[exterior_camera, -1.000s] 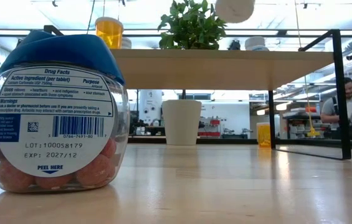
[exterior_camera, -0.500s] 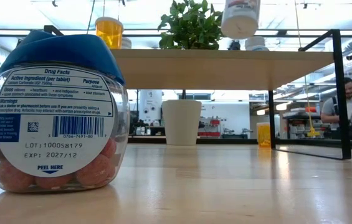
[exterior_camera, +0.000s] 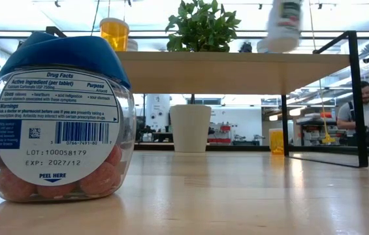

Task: Pick and place medicine bottles onto shelf by color
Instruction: Put the white and green pill bottle on the shelf

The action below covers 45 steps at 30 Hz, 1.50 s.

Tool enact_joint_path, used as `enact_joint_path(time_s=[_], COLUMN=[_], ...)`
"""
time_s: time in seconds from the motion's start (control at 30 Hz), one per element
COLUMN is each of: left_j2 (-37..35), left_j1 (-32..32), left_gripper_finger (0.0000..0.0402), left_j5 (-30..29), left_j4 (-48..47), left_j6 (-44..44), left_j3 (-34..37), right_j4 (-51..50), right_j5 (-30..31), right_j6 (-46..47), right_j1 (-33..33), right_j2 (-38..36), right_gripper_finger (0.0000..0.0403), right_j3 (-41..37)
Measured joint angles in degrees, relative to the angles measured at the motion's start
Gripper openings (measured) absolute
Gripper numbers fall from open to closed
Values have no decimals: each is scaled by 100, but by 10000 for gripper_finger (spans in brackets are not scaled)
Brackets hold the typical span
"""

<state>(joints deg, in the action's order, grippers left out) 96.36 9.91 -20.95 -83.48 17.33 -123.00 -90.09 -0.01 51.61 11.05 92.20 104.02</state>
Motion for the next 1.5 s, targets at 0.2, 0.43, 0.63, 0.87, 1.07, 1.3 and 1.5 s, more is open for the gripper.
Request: enact_joint_path(time_s=[0.2,0.43,0.63,0.87,1.07,1.3,1.5], left_j2=[0,0,0,0,0,0,0], left_j1=[0,0,0,0,-48,-44,-48], left_gripper_finger=[188,188,186,189,190,190,190], left_j5=[0,0,0,0,-2,0,-2], left_j4=[13,136,221,317,645,983,1007], left_j6=[26,345,911,1055,1062,1058,1062], left_j3=[0,0,0,0,0,0,0], right_j4=[5,9,10,10,106,90,48], right_j5=[155,461,323,285,205,260,288], right_j6=[-13,385,510,682,778,636,596], right_j1=[0,-130,-72,-36,133,221,181], right_j2=[-339,-265,-171,-170,-165,61,125], right_gripper_finger=[216,216,216,216,216,216,216], right_j3=[-336,-329,-329,-329,-329,-323,-323])
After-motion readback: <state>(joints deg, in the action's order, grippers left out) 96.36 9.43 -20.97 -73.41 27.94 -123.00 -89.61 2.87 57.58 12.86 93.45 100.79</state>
